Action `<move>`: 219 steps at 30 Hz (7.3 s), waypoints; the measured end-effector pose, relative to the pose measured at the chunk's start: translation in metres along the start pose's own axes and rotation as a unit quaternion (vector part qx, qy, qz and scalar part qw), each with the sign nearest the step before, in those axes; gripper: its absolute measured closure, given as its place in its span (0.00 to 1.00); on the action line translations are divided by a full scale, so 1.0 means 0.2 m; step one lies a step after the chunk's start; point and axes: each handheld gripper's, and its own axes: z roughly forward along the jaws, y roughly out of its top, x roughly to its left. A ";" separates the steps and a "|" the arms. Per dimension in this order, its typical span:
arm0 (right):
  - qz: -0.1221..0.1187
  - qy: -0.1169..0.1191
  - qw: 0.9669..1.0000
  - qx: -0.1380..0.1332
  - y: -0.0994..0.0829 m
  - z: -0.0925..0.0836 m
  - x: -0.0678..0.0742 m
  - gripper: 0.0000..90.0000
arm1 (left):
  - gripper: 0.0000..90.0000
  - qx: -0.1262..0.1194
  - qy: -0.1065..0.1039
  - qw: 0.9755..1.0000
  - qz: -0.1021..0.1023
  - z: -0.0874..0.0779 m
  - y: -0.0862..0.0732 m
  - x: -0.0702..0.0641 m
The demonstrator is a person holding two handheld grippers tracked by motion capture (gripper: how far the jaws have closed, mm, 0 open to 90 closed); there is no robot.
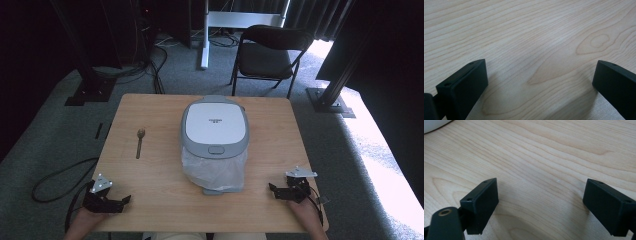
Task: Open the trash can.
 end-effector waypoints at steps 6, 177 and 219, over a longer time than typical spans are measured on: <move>-0.007 0.007 1.000 0.012 0.00 -0.01 0.00 0.14 | 0.00 0.000 -0.001 1.000 0.001 0.00 0.00 0.00; -0.121 0.205 0.950 -0.202 1.00 -0.52 0.78 0.14 | 0.00 0.001 -0.001 1.000 0.001 0.00 0.00 0.00; -0.028 0.068 0.971 -0.228 0.65 -0.57 0.31 0.14 | 0.00 0.000 -0.001 1.000 0.000 0.00 0.00 0.00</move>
